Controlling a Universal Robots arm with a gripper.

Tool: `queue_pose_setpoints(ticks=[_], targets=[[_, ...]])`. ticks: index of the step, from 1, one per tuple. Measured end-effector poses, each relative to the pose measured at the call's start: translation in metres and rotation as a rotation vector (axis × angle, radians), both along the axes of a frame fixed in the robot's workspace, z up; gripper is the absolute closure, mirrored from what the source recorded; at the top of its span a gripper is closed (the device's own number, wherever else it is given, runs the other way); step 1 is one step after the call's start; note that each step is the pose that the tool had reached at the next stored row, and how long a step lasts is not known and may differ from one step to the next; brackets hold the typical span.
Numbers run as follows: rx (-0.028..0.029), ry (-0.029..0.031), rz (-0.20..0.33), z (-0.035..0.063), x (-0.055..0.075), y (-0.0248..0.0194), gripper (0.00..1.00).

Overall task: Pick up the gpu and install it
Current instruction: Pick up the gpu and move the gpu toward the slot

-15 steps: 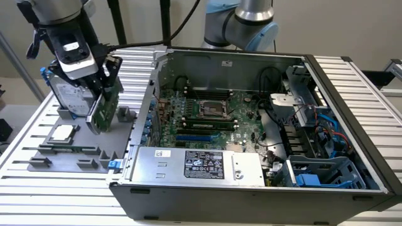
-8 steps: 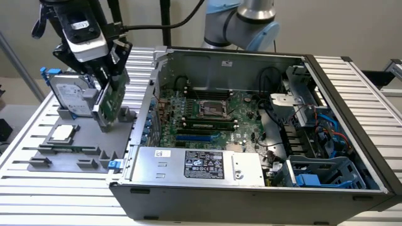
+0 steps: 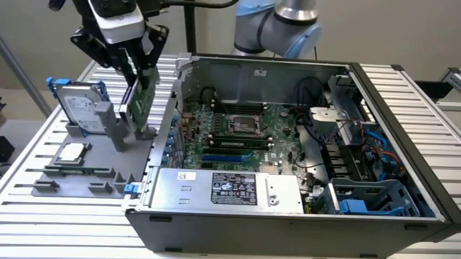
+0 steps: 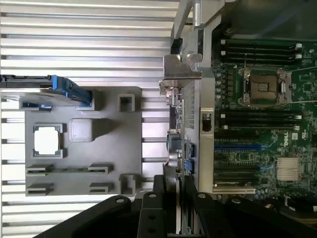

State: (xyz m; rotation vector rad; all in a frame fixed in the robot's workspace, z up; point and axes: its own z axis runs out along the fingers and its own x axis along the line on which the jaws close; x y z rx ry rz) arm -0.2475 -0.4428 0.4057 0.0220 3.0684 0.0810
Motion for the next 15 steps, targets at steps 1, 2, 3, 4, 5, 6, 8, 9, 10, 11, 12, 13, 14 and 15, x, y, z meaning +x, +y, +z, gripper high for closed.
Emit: queue_pose_setpoints(ticks=[1,2,3,4,5,6,8,9,10,11,12,13,14,15], targets=[[0.0001,0.0008,0.000,0.0046,0.004,-0.0004,1.00],[-0.0001,0.0020,0.000,0.0092,0.008,-0.0006,1.00],[0.0001,0.0030,0.000,0.0137,0.012,-0.0009,1.00],[0.0001,0.0050,0.001,0.0184,0.017,-0.0010,1.00],[-0.0001,0.0074,0.001,0.0225,0.022,-0.0010,1.00],[0.0000,0.0100,0.001,0.0254,0.026,-0.0010,1.00],[0.0001,0.0155,0.001,0.0283,0.035,-0.0010,1.00],[0.0001,0.0177,0.001,0.0286,0.040,-0.0010,1.00],[0.0000,0.0200,0.001,0.0286,0.044,-0.0010,1.00],[0.0001,0.0218,0.001,0.0286,0.049,-0.0010,1.00],[0.0000,0.0233,0.001,0.0286,0.053,-0.0010,1.00],[0.0000,0.0247,0.001,0.0287,0.058,-0.0010,1.00],[0.0000,0.0260,0.001,0.0286,0.062,-0.0010,1.00],[0.0001,0.0267,0.001,0.0285,0.067,-0.0010,1.00]])
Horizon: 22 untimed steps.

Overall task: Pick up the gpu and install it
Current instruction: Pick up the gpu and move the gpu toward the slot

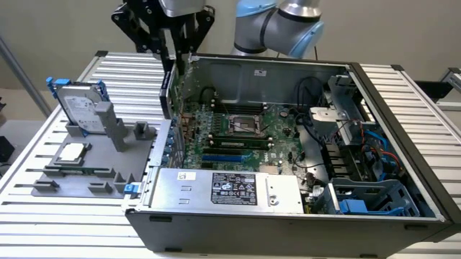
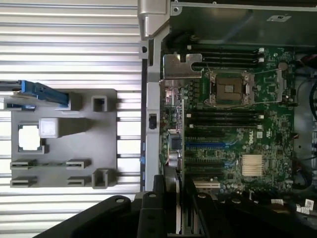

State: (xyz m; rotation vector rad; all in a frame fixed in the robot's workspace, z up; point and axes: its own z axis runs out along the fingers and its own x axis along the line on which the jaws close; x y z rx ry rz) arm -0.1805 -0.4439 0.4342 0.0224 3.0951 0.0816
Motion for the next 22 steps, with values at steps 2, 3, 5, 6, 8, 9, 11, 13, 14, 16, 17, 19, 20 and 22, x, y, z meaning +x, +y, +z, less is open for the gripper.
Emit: queue_pose_setpoints(ticks=[2,3,5,6,8,9,11,13,14,16,17,19,20,22], targets=[[-0.0005,0.0010,0.000,-0.0008,0.009,0.0000,1.00],[-0.0011,0.0014,0.000,-0.0018,0.014,0.0000,1.00],[-0.0028,0.0019,0.000,-0.0042,0.023,0.0000,1.00],[-0.0039,0.0025,0.000,-0.0053,0.027,0.0000,1.00],[-0.0057,0.0034,0.000,-0.0075,0.036,0.0000,1.00],[-0.0066,0.0039,0.000,-0.0086,0.041,0.0000,1.00],[-0.0084,0.0052,0.000,-0.0109,0.050,0.0000,1.00],[-0.0102,0.0070,0.000,-0.0131,0.059,0.0000,1.00],[-0.0110,0.0079,0.000,-0.0144,0.064,0.0000,1.00],[-0.0126,0.0105,0.000,-0.0167,0.073,0.0000,1.00],[-0.0132,0.0121,0.000,-0.0178,0.077,0.0000,1.00],[-0.0146,0.0157,0.000,-0.0201,0.086,0.0000,1.00],[-0.0153,0.0179,0.000,-0.0211,0.091,0.0000,1.00],[-0.0164,0.0229,0.000,-0.0235,0.100,0.0000,1.00]])
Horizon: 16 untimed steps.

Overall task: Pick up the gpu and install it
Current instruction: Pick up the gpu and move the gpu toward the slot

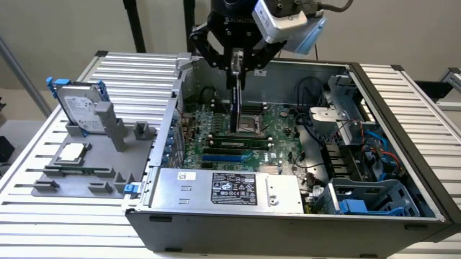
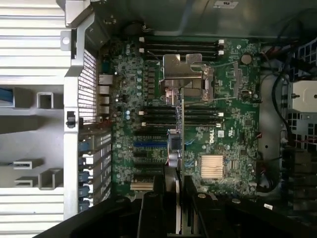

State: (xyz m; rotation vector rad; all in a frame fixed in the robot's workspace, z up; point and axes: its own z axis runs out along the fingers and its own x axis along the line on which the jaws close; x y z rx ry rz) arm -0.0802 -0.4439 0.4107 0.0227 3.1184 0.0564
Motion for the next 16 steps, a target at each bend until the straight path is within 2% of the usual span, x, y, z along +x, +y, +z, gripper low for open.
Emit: queue_pose_setpoints(ticks=[6,12,16], targets=[[-0.0023,0.0123,0.000,-0.0079,0.027,0.0002,1.00],[-0.0025,0.0143,0.006,-0.0187,0.049,0.0007,1.00],[-0.0048,0.0182,0.012,-0.0225,0.051,0.0009,1.00]])
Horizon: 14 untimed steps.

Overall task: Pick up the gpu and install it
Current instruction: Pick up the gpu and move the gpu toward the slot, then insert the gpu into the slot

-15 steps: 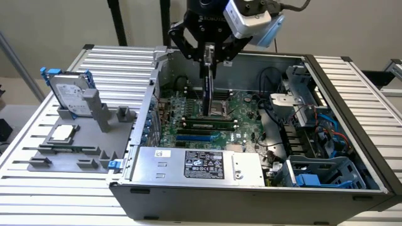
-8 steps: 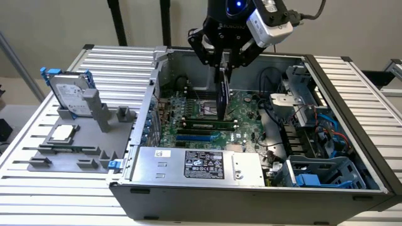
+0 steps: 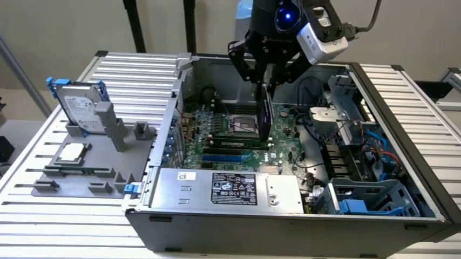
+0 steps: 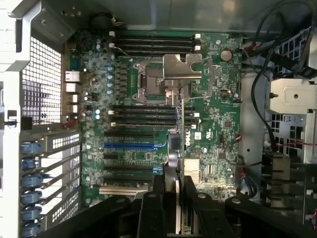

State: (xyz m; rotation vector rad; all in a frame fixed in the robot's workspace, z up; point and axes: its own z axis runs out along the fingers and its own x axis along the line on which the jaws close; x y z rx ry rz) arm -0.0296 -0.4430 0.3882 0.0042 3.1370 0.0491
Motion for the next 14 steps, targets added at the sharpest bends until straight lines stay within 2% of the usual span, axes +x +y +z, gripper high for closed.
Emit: queue_pose_setpoints(ticks=[14], targets=[[-0.0001,0.0001,0.000,0.0000,0.0001,0.0000,1.00]])
